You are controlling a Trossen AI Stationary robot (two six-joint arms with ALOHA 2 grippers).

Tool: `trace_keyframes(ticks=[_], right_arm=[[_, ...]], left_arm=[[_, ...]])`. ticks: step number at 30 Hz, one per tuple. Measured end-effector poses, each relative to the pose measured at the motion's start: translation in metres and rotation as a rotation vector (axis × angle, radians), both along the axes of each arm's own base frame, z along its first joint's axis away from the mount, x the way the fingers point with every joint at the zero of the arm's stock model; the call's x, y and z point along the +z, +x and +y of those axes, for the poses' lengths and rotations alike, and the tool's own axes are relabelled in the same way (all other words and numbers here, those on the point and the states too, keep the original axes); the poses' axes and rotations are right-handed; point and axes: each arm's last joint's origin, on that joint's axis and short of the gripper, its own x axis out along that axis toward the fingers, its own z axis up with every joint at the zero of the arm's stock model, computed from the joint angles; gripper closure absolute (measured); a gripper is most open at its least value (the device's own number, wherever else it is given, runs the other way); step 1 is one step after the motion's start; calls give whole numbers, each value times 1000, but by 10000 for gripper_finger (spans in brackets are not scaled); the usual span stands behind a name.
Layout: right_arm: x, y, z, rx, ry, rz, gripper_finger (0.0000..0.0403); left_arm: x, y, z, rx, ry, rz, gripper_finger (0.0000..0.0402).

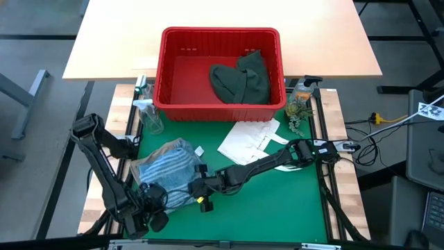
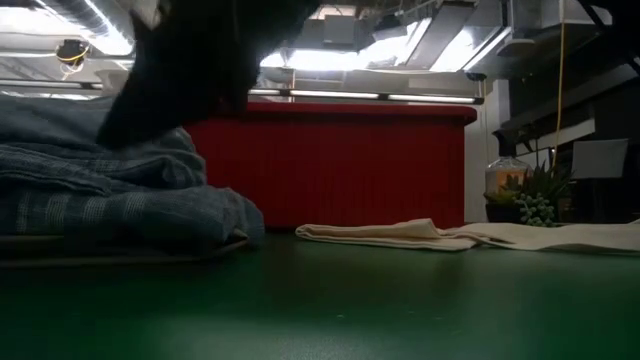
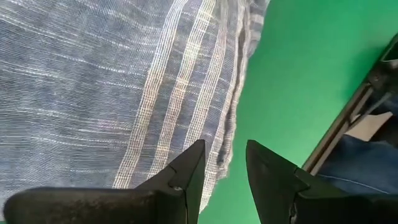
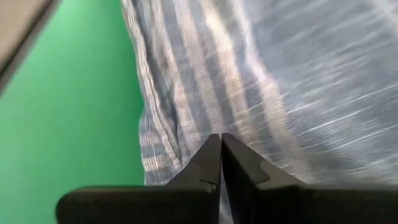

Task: Fold Laundry from Bin
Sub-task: Stack the folded blue polo shirt on top of the gray shorts

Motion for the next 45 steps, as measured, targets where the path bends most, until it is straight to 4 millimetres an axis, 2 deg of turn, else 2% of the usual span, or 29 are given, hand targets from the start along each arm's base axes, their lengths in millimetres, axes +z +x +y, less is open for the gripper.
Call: trace_keyframes(ticks=[7,10,14,22,25,30,34,38,42,45], right_arm=[[35,-2,-5,-11,-9,-108,386],[40,2,-12,-23,-24,-161,386],[44,9,-33,-62,-18,-204,386],[48,19,-89,-222,65,-256,386],[41,22,-108,-264,67,-245,386],[9,30,-128,-336,93,-192,386],[-16,33,-132,-346,90,-139,386],[-34,36,-132,-348,86,-110,386],[-37,35,-132,-348,83,-94,386],[-30,34,-132,-341,82,-98,386]], left_arm=[[7,1,5,6,-13,-18,290],[7,4,9,32,-1,-20,290],[7,9,17,81,57,-43,290],[6,-1,42,171,254,105,290],[7,-7,51,194,336,157,290],[8,-9,56,200,385,189,290],[-6,-10,57,212,378,190,290],[-28,-13,60,222,358,196,290],[-47,-15,63,223,323,181,290],[-49,-15,62,227,308,176,290]])
